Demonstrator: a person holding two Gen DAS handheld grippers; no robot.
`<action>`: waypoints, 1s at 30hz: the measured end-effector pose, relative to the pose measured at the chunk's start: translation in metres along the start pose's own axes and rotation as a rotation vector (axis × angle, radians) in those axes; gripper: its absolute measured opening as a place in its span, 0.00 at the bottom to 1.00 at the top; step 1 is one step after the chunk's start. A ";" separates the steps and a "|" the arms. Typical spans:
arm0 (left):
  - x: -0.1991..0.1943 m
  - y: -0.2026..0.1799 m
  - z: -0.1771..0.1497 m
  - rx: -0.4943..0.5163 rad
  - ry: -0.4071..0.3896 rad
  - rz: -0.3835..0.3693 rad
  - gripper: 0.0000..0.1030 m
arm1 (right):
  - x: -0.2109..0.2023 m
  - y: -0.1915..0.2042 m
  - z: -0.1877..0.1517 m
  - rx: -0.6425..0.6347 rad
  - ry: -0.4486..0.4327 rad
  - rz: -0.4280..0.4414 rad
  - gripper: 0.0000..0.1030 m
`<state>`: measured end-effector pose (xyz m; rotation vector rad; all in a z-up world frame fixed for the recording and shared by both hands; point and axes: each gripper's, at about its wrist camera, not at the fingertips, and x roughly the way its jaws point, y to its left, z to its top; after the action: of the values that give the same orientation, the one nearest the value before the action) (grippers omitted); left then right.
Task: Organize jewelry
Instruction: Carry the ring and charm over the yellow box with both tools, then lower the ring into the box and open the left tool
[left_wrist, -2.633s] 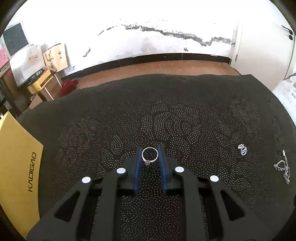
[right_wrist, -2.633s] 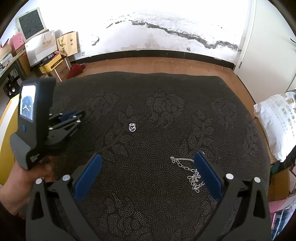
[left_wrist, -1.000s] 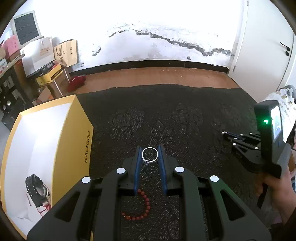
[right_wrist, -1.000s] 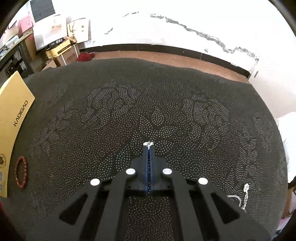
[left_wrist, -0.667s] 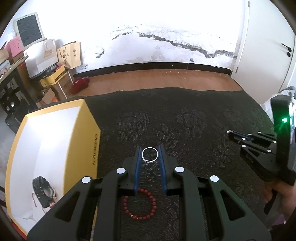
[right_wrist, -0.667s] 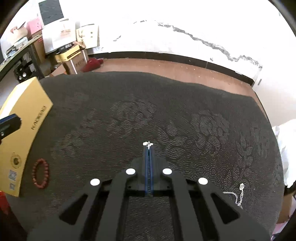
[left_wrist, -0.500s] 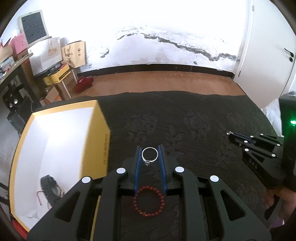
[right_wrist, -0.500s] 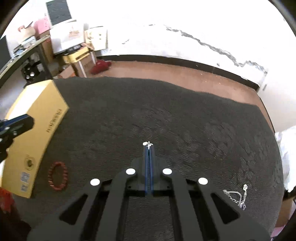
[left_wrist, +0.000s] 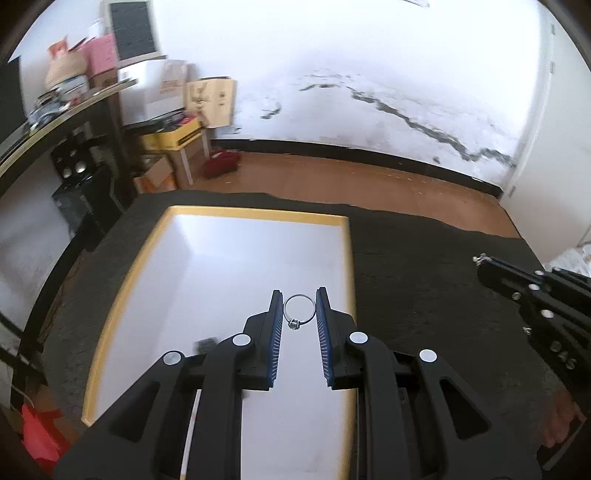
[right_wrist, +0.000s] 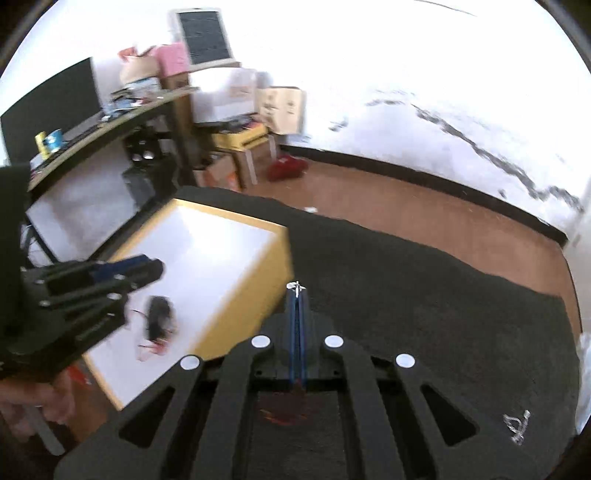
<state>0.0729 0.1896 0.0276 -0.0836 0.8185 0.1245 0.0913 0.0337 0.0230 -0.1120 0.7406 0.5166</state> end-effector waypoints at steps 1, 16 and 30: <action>-0.002 0.010 -0.001 -0.009 0.001 0.007 0.18 | 0.000 0.013 0.004 -0.013 -0.004 0.015 0.02; 0.005 0.115 -0.029 -0.100 0.050 0.109 0.18 | 0.036 0.133 0.028 -0.137 0.027 0.123 0.02; 0.036 0.126 -0.041 -0.096 0.115 0.117 0.18 | 0.060 0.144 0.026 -0.140 0.049 0.121 0.02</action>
<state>0.0496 0.3123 -0.0304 -0.1343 0.9326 0.2710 0.0748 0.1904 0.0135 -0.2117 0.7617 0.6831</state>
